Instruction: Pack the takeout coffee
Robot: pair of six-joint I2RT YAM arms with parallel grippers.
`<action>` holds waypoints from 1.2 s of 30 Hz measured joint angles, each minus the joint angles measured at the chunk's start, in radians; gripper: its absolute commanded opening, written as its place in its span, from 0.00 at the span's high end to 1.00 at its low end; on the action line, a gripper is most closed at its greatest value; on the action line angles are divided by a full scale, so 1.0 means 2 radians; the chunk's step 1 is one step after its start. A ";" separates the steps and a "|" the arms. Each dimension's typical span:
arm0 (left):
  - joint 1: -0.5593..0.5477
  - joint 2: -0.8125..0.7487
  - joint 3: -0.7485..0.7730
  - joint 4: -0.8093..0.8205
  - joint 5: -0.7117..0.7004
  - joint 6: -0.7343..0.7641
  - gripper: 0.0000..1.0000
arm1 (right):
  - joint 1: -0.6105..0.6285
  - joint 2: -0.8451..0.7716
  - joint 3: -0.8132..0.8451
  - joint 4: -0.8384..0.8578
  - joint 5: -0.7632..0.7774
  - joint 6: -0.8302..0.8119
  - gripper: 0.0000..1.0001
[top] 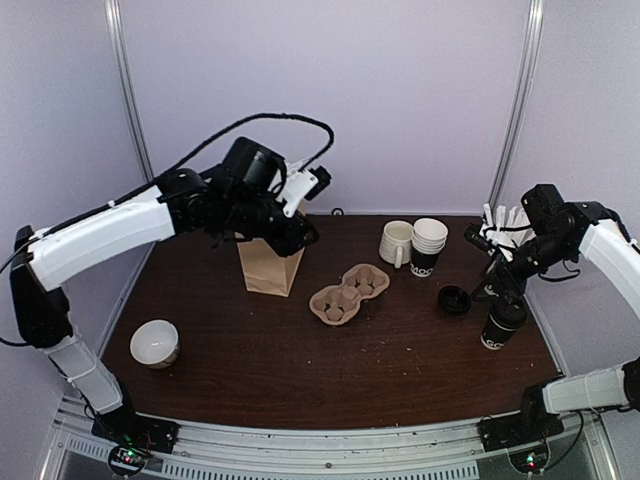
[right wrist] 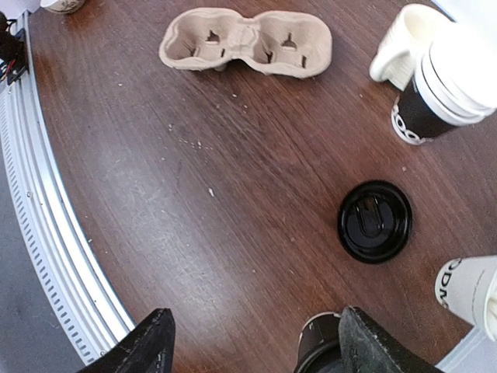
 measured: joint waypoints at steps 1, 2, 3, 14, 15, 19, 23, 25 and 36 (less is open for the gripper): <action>-0.001 0.024 0.007 -0.010 0.014 0.000 0.73 | 0.010 0.000 0.000 0.007 -0.004 0.003 0.26; -0.002 0.061 0.016 -0.025 0.030 0.000 0.77 | 0.019 0.001 0.000 0.013 -0.008 0.006 0.27; -0.003 0.074 0.017 -0.029 0.035 -0.001 0.83 | 0.026 0.002 0.000 0.018 -0.010 0.010 0.27; 0.011 0.318 0.202 -0.146 -0.034 -0.015 1.00 | 0.075 0.006 -0.046 0.087 -0.025 0.049 0.28; 0.017 0.335 0.220 -0.157 -0.034 -0.016 1.00 | 0.076 0.006 -0.050 0.092 -0.026 0.051 0.28; 0.038 0.389 0.269 -0.177 -0.039 -0.017 1.00 | 0.077 0.001 -0.060 0.103 -0.029 0.060 0.27; 0.055 0.413 0.280 -0.189 -0.035 -0.017 1.00 | 0.077 -0.003 -0.067 0.111 -0.036 0.064 0.27; 0.059 0.418 0.280 -0.194 -0.025 -0.015 1.00 | 0.077 -0.004 -0.069 0.115 -0.038 0.067 0.27; 0.035 0.419 0.276 -0.198 0.071 0.011 1.00 | 0.078 0.000 -0.074 0.129 -0.044 0.073 0.27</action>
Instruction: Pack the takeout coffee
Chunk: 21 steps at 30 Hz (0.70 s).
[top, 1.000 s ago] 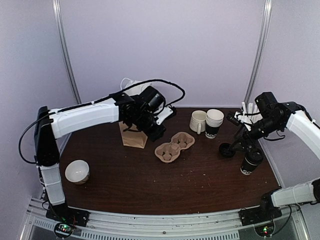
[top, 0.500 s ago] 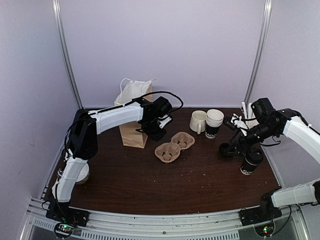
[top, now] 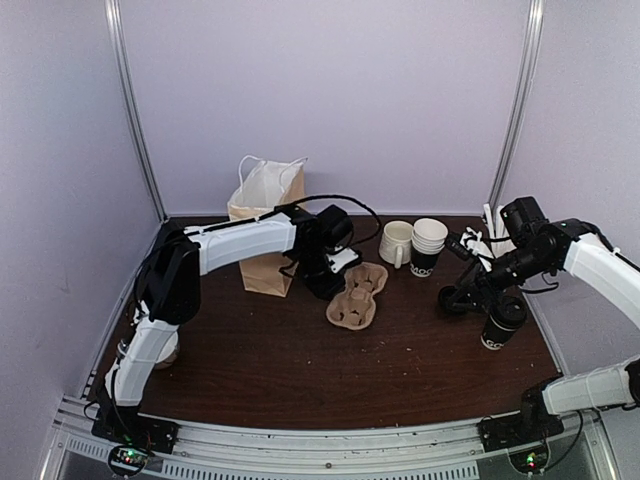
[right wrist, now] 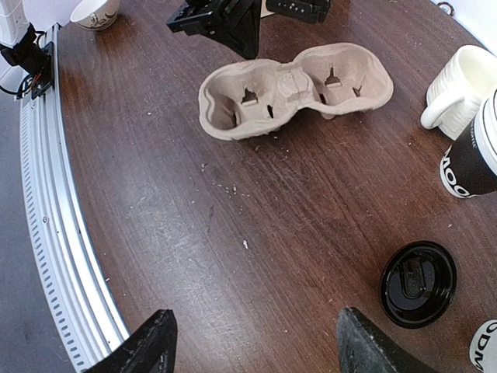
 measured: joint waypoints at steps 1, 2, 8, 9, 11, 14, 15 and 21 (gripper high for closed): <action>-0.005 0.000 -0.002 0.000 0.006 0.001 1.00 | 0.000 0.001 0.000 0.001 -0.001 0.000 0.27; -0.010 0.000 -0.005 0.000 0.013 0.002 1.00 | 0.000 0.003 0.000 0.001 -0.001 0.000 0.27; -0.040 -0.004 -0.029 0.012 0.043 0.002 1.00 | 0.000 0.009 0.000 0.003 -0.001 0.001 0.26; -0.045 -0.004 -0.031 0.016 0.048 0.002 1.00 | 0.000 0.010 0.000 0.004 -0.001 0.001 0.27; -0.053 -0.004 -0.032 0.026 0.054 0.001 1.00 | 0.000 0.012 0.000 0.005 -0.001 0.001 0.26; -0.063 -0.005 -0.032 0.043 0.063 -0.002 1.00 | 0.000 0.018 0.000 0.007 -0.001 0.004 0.27; -0.065 -0.006 -0.032 0.047 0.064 -0.003 1.00 | 0.000 0.018 0.000 0.007 -0.001 0.004 0.27; -0.064 -0.056 -0.042 0.027 0.072 0.001 0.58 | 0.000 0.020 0.000 0.008 -0.001 0.009 0.26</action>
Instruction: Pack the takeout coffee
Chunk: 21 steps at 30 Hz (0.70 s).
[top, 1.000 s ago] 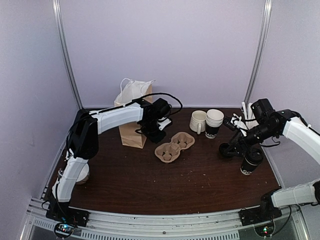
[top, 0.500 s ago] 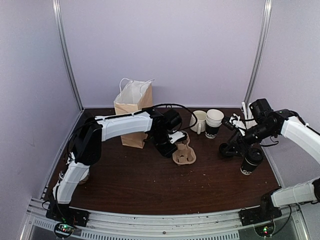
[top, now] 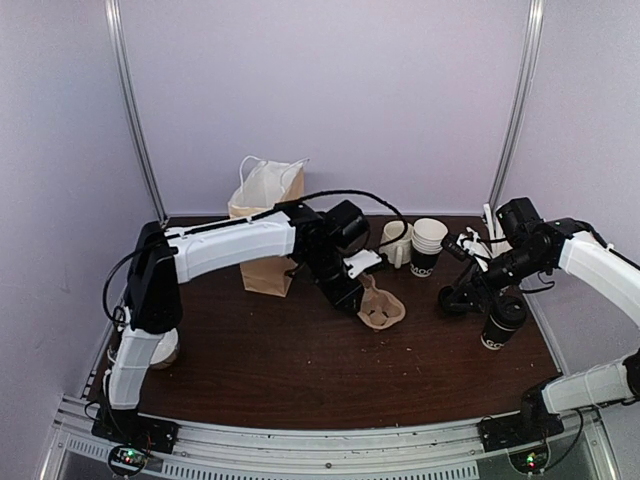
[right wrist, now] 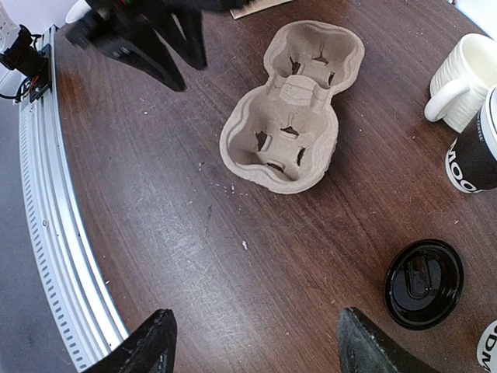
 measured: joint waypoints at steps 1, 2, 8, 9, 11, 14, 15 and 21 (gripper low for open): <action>0.000 -0.016 0.002 -0.016 0.007 0.000 0.44 | 0.000 0.000 0.000 0.000 0.000 0.000 0.26; 0.000 -0.032 0.008 -0.032 0.013 0.003 0.26 | 0.000 0.000 0.000 0.000 0.000 0.000 0.26; -0.003 -0.154 0.060 -0.077 -0.010 -0.002 0.02 | 0.000 0.006 0.000 0.002 0.001 0.000 0.26; -0.003 -0.179 0.067 -0.076 -0.031 -0.005 0.03 | 0.000 0.009 0.000 0.003 0.001 0.000 0.26; 0.000 -0.227 0.075 -0.069 -0.077 -0.014 0.02 | 0.001 0.016 0.000 0.003 0.001 0.000 0.26; 0.035 -0.283 0.075 -0.059 -0.117 -0.032 0.03 | 0.003 0.022 0.000 0.004 0.003 0.000 0.26; 0.057 -0.294 0.075 -0.056 -0.125 -0.039 0.03 | 0.004 0.022 0.000 0.004 0.003 0.000 0.26; 0.161 -0.270 0.076 -0.055 -0.155 -0.058 0.02 | 0.007 0.018 -0.005 0.011 0.007 0.000 0.26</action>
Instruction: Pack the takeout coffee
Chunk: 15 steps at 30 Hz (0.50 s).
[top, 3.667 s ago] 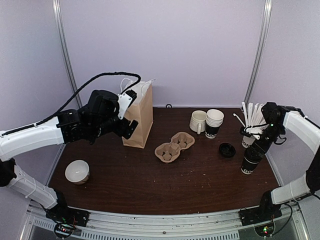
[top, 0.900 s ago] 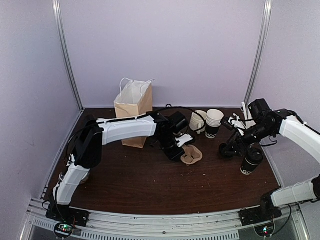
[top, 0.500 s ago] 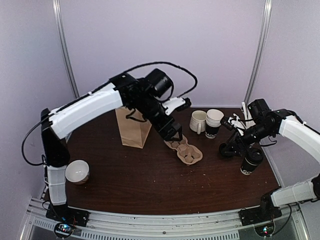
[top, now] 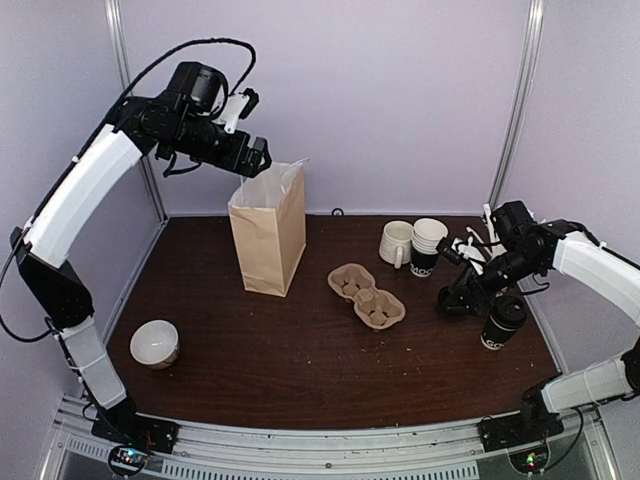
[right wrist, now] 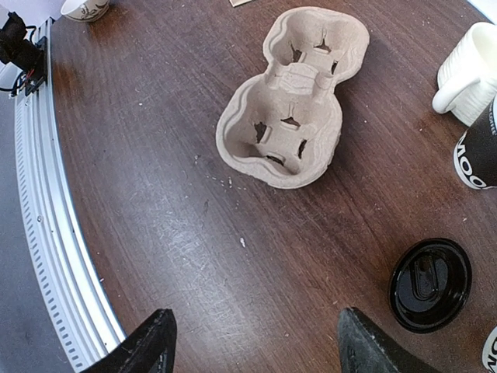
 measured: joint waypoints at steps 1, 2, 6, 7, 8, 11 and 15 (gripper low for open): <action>0.004 0.011 0.001 -0.002 -0.002 0.000 0.02 | 0.000 -0.002 -0.003 0.001 0.001 0.000 0.26; 0.006 0.025 0.003 -0.005 -0.005 0.000 0.02 | 0.000 -0.003 -0.005 0.001 0.003 0.000 0.26; 0.017 0.075 0.009 -0.018 -0.008 -0.008 0.04 | 0.000 -0.006 -0.008 0.002 0.005 0.000 0.26; 0.023 0.082 0.009 -0.021 -0.007 -0.012 0.06 | 0.000 -0.006 -0.008 0.002 0.005 0.000 0.26; 0.031 0.088 0.009 -0.023 -0.005 -0.017 0.08 | 0.000 -0.006 -0.009 0.003 0.006 0.000 0.26; 0.056 0.093 0.007 -0.024 0.005 -0.025 0.15 | 0.000 -0.006 -0.010 0.004 0.008 0.000 0.26; 0.077 0.093 0.007 -0.017 0.028 -0.028 0.18 | 0.000 -0.006 -0.010 0.004 0.010 0.000 0.26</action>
